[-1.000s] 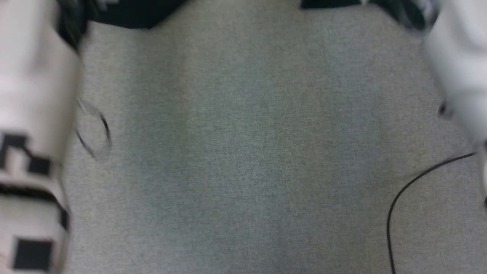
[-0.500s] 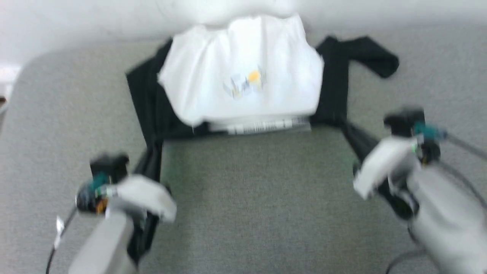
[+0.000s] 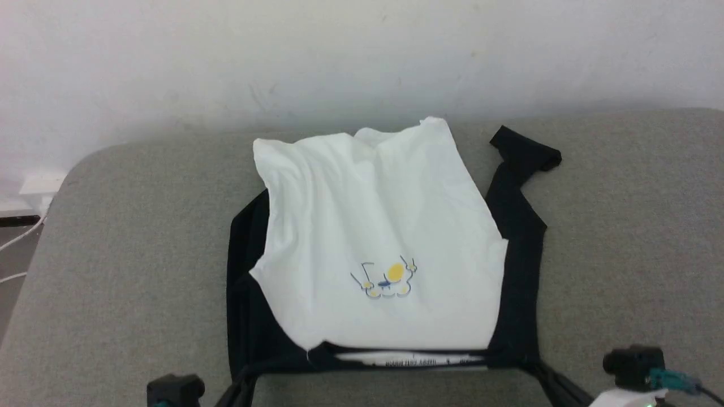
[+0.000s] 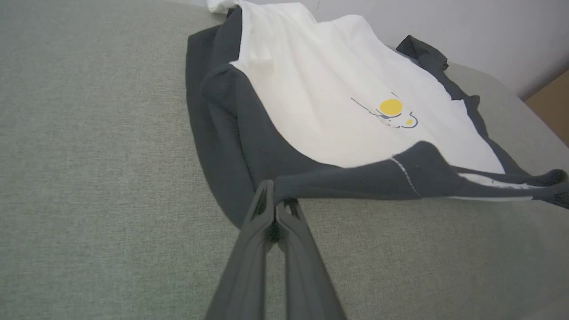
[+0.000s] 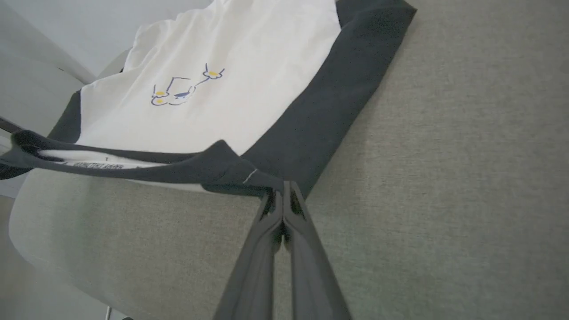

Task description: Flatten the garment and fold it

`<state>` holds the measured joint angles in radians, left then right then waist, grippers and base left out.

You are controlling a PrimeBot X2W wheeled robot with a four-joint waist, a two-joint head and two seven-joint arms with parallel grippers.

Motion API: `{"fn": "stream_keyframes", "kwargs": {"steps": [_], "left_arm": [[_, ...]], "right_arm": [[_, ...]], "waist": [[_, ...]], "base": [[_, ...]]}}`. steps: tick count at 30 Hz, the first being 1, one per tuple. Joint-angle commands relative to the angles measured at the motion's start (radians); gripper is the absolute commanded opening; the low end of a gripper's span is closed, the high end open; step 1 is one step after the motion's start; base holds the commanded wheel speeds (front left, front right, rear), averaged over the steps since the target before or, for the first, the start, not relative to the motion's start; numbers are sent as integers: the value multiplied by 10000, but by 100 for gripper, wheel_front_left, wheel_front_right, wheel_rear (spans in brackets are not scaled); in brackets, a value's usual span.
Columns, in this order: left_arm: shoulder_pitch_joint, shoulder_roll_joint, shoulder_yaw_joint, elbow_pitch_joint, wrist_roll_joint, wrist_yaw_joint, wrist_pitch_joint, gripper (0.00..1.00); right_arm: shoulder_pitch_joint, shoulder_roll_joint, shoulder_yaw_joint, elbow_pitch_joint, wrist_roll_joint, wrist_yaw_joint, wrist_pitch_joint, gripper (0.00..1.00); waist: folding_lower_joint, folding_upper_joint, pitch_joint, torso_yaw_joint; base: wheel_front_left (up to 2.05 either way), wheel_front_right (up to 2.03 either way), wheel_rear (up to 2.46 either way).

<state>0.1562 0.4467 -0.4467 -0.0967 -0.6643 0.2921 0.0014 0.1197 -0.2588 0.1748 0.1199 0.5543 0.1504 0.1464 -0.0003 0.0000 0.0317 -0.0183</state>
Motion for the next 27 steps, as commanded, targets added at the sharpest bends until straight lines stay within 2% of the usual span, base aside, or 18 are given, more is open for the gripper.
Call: {"fn": "stream_keyframes", "kwargs": {"steps": [1,4,8,11,16,17,18,19,20,23,27], "left_arm": [[440,461,368,-93,-158,521,136,0],[1020,574,295,-283,-374,622,458,0],[1348,393,107,83,-670,536,644,0],[1299,88,-79,783,-895,280,654,0],[950,-540,-212,1923,-1111,-176,191,0],[828,-646,-253,2078,-1098,-291,62,15],[716,-747,-300,2227,-1100,-404,-26,45],[617,-840,-360,2360,-1120,-506,-52,96],[517,-912,-388,2453,-1123,-600,-125,100],[316,-1040,-412,2657,-1089,-755,-366,100],[235,-1020,-291,2554,-940,-730,-815,100]], "right_arm": [[840,239,-893,-695,-580,-197,656,0],[2108,1272,-1741,-2118,-1468,-197,1874,0],[2936,1832,-2206,-2998,-2366,-197,2876,0],[3028,1971,-2220,-2739,-2689,-197,3080,0],[2659,2036,-1855,-1717,-2982,-197,2707,0],[2577,2044,-1783,-1533,-2950,-197,2580,0],[2523,2050,-1668,-1372,-2926,-197,2499,36],[2466,2055,-1587,-1275,-2825,-197,2371,49],[2411,2059,-1507,-1225,-2763,-197,2231,100],[2282,2064,-1308,-1340,-2651,-197,1637,100],[2219,2062,-1169,-1859,-2586,-197,712,100]], "waist": [[3,0,-181,-35],[3,0,-237,9],[3,0,-170,35],[3,0,-84,49],[3,0,52,66],[3,0,62,96],[3,0,64,132],[3,0,60,158],[3,0,48,176],[3,0,-25,204],[3,0,-185,179]], "base": [[0,0,0],[0,0,0],[0,0,0],[0,0,0],[0,0,0],[0,0,0],[0,0,0],[0,0,0],[0,0,0],[0,0,0],[0,0,0]]}}
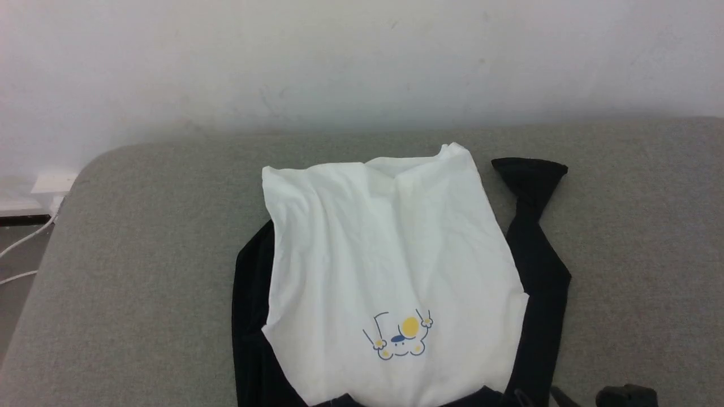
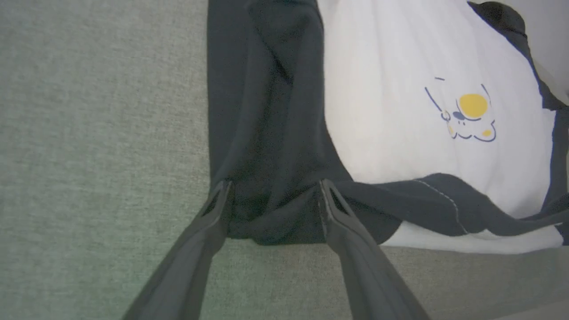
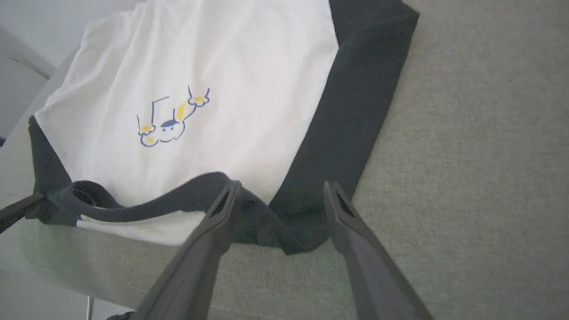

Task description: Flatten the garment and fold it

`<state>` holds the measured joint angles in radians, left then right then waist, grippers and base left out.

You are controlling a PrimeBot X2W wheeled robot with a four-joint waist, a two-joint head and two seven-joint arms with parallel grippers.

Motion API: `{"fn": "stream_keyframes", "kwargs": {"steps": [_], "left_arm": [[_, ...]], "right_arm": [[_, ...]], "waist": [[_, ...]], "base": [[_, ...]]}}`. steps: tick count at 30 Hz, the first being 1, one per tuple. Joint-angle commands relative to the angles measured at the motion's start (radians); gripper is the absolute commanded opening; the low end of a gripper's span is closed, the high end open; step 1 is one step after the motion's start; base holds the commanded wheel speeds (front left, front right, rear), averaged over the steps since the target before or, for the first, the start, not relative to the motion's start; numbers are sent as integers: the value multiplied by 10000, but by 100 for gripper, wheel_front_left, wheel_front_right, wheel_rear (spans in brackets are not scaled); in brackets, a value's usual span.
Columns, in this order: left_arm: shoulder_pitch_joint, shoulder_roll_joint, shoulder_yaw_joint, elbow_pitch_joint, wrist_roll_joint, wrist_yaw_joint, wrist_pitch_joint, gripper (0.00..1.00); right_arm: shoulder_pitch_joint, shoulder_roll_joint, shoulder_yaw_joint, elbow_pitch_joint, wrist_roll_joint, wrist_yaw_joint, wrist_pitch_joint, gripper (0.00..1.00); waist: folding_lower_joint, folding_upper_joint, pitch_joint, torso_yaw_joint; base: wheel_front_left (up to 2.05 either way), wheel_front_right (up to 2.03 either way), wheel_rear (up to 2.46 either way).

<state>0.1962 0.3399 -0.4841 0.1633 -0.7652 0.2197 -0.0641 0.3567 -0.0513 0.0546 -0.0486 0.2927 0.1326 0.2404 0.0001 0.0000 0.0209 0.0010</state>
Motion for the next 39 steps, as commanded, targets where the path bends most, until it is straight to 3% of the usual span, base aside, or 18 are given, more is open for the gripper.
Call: {"fn": "stream_keyframes", "kwargs": {"steps": [1,6,15,19,26,32,39], "left_arm": [[-165,48,83,-46,68,-5,-159,100],[-269,252,292,-640,310,155,-562,100],[-927,789,754,-1683,760,677,-594,100],[-1871,987,1021,-1616,802,668,-389,100],[-4599,1150,1031,-100,485,-206,762,100],[-6827,1088,519,1944,199,-1111,2491,100],[-8424,921,-119,4388,28,-1842,4384,100]], "right_arm": [[-151,-13,34,-174,30,-19,-228,100],[-163,-17,61,-737,20,-19,-909,100],[-278,-17,-111,-1433,-87,-19,-880,100],[-466,-12,-204,-1838,-169,-19,-992,100],[-1193,-9,12,-2437,-333,-19,-1015,100],[-1744,-85,181,-2582,-404,-19,-1015,100],[-2087,-97,351,-2506,-321,-19,-1022,100]], "waist": [[-1,0,-76,-14],[-1,0,-228,-30],[-1,0,-306,27],[-1,0,-39,64],[-1,0,1006,-229],[-1,0,1727,-569],[-1,0,2328,-970]], "base": [[0,0,0],[0,0,0],[0,0,0],[0,0,0],[0,0,0],[0,0,0],[0,0,0]]}}
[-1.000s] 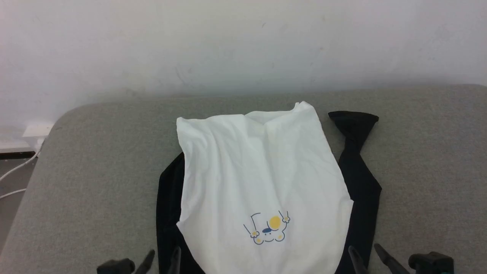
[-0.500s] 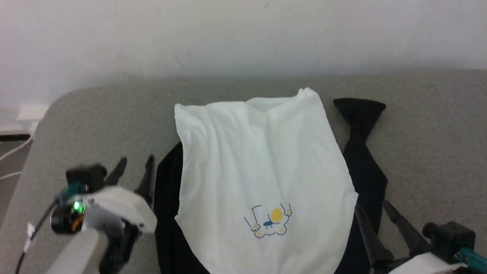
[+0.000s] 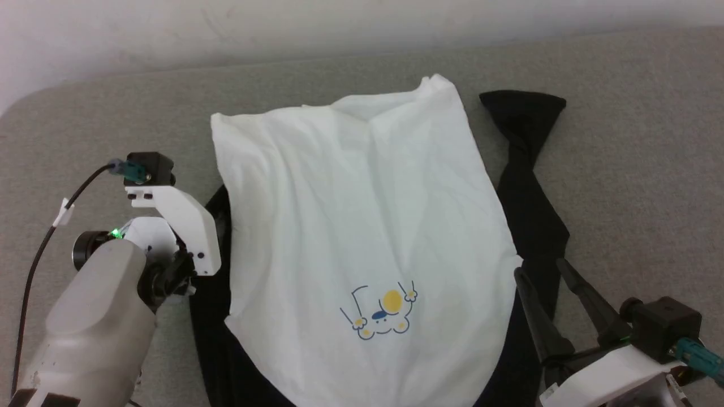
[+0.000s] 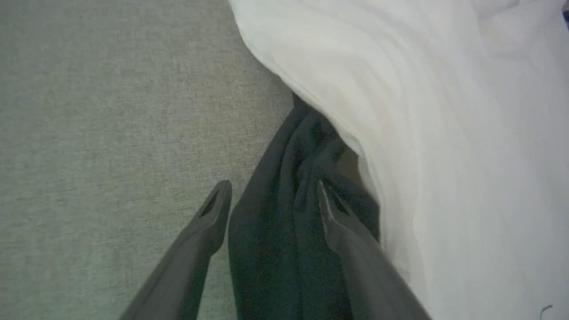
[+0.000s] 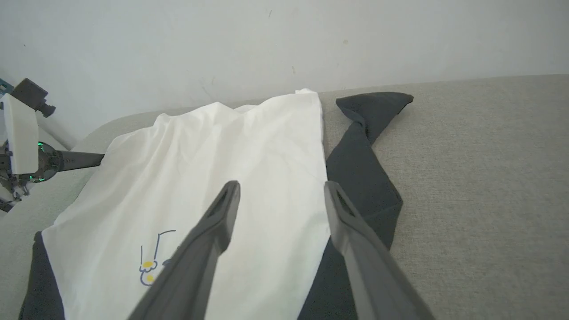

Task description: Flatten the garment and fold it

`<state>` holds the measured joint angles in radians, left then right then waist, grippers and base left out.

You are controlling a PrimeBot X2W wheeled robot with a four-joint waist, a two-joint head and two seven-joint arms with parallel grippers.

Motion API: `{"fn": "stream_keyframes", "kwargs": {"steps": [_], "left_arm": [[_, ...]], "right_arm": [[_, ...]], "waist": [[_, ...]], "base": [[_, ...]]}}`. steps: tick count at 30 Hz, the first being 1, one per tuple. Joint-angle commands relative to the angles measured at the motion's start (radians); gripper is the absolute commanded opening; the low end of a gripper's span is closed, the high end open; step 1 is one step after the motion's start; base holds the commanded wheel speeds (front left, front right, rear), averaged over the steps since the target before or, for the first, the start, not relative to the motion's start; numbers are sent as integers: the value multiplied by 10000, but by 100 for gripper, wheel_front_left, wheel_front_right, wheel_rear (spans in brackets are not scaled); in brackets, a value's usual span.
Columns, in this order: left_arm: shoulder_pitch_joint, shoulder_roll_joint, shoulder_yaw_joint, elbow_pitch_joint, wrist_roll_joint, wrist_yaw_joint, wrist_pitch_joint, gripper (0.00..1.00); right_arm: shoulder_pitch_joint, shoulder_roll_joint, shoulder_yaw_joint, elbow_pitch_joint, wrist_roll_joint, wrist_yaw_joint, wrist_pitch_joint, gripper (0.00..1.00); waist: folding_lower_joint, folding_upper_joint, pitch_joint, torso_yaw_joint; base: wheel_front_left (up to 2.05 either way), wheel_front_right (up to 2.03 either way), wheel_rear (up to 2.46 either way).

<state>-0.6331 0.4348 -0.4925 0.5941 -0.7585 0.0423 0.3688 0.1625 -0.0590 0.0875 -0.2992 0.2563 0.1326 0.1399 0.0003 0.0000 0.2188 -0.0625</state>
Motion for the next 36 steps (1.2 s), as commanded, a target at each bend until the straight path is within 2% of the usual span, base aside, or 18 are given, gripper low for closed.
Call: {"fn": "stream_keyframes", "kwargs": {"steps": [1,5,6,7,8,9,12,17,24,30,34,36], "left_arm": [[-275,-43,-123,376,-38,-152,277,100],[-643,-130,-563,1411,-80,-595,1378,100],[-701,-171,-687,1604,-101,-726,1693,88],[-764,-209,-771,1761,-120,-801,1933,35],[-815,-253,-836,1903,-134,-835,2123,9],[-823,-320,-884,2047,-208,-892,2366,0],[-849,-352,-823,2232,-198,-760,2092,0],[-848,-226,-177,2037,54,126,-343,0],[-708,-125,-9,1032,596,681,-2453,0],[-352,-132,-147,-791,1064,1302,-3225,0],[118,-356,-723,-2337,1414,1505,-3103,0],[410,-564,-1193,-3146,1582,1473,-2946,0]], "right_arm": [[-178,-20,30,26,65,-19,-28,100],[-266,-29,44,126,122,-19,-50,100],[-271,-32,34,152,130,-19,-45,100],[-278,-33,26,172,141,-19,-45,100],[-283,-33,11,188,149,-19,-50,100],[-281,-30,-11,209,174,-19,-55,100],[-236,-22,-34,281,218,-19,-50,100],[-21,1,-201,381,271,-19,-39,100],[435,42,-388,428,375,-19,133,100],[774,62,-708,255,353,-19,297,100],[924,73,-1041,80,343,-19,359,100],[951,78,-1198,-2,344,-19,383,100]], "waist": [[-3,0,401,-376],[-3,0,532,-507],[-3,0,539,-525],[-3,0,541,-538],[-3,0,536,-542],[-3,0,516,-539],[-3,0,352,-515],[-3,0,-210,-327],[-3,0,-1229,88],[-3,0,-1822,174],[-3,0,-1925,124],[-3,0,-1908,51]], "base": [[0,0,0],[0,0,0],[0,0,0],[0,0,0],[0,0,0],[0,0,0],[0,0,0],[0,0,0],[0,0,0],[0,0,0],[0,0,0],[0,0,0]]}}
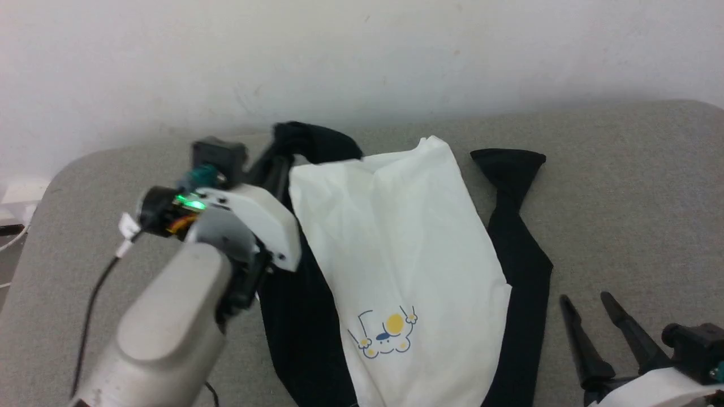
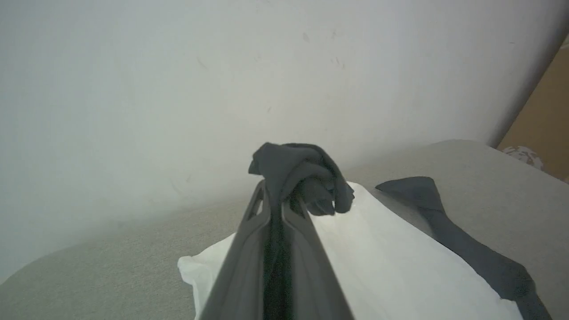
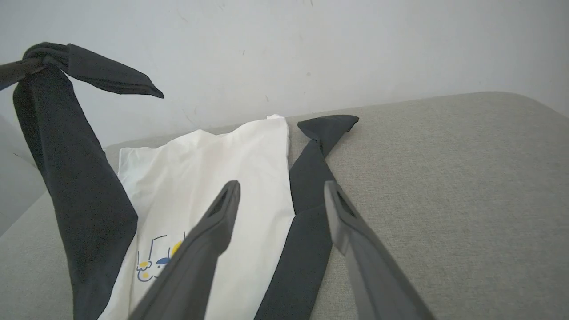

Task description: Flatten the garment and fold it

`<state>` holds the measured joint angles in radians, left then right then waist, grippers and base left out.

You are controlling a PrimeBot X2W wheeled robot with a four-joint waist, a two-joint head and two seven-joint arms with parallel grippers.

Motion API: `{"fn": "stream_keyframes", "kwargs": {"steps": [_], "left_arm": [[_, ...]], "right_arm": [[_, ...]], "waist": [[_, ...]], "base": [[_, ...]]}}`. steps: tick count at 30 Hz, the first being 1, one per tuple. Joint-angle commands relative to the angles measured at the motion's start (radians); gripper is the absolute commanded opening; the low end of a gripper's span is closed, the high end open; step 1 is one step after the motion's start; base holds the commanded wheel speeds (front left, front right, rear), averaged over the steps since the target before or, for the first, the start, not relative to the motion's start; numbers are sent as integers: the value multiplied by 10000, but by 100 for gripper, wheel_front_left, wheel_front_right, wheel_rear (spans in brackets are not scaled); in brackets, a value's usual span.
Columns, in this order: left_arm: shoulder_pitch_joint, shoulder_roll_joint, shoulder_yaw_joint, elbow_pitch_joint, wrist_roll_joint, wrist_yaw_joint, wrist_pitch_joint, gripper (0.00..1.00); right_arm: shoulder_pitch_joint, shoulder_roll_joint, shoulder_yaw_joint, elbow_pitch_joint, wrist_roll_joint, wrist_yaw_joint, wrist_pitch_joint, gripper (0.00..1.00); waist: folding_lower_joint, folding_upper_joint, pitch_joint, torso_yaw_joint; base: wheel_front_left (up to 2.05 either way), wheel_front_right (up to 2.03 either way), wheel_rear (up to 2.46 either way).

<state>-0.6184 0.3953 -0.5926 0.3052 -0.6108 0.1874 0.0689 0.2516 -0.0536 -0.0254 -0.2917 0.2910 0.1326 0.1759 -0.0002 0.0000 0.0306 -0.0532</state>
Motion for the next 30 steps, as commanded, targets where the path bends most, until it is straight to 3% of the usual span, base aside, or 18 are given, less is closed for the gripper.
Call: {"fn": "stream_keyframes", "kwargs": {"steps": [1,8,13,17,18,19,20,21,26,30], "left_arm": [[420,-306,-504,-620,236,21,164,0],[1672,-1131,-2508,-1671,379,-477,1159,0],[2612,-1559,-3650,-1028,239,-866,1679,0],[2969,-2045,-4047,-338,177,-1077,1379,0],[3021,-2200,-4091,-143,129,-1149,1247,7],[3079,-2357,-4137,73,42,-1223,1204,43],[3079,-2357,-4137,73,42,-1223,1204,43],[3109,-2502,-4136,262,-44,-1291,1104,100],[2944,-2775,-3877,638,12,-1455,-172,100],[2999,-2642,-3416,129,164,-1312,-1572,100]], "right_arm": [[73,26,-167,-107,-13,-19,34,100],[-37,31,-419,-216,108,-19,77,100],[-81,32,-463,-198,171,-19,99,100],[-191,32,-345,-107,227,-19,85,100],[-222,32,-321,-83,233,-19,66,100],[-247,32,-303,-56,246,-19,57,100],[-247,32,-303,-56,246,-19,57,100],[-277,33,-276,-35,251,-19,46,100],[-422,33,-139,18,174,-19,-51,100],[-398,33,-150,54,79,-19,-74,100]], "waist": [[2,0,-13,-71],[2,0,268,-406],[2,0,566,-496],[2,0,765,-427],[2,0,799,-394],[2,0,824,-355],[2,0,824,-355],[2,0,843,-323],[2,0,762,-181],[2,0,509,5]], "base": [[0,0,0],[0,0,0],[0,0,0],[0,0,0],[0,0,0],[0,0,0],[0,0,0],[0,0,0],[0,0,0],[0,0,0]]}}
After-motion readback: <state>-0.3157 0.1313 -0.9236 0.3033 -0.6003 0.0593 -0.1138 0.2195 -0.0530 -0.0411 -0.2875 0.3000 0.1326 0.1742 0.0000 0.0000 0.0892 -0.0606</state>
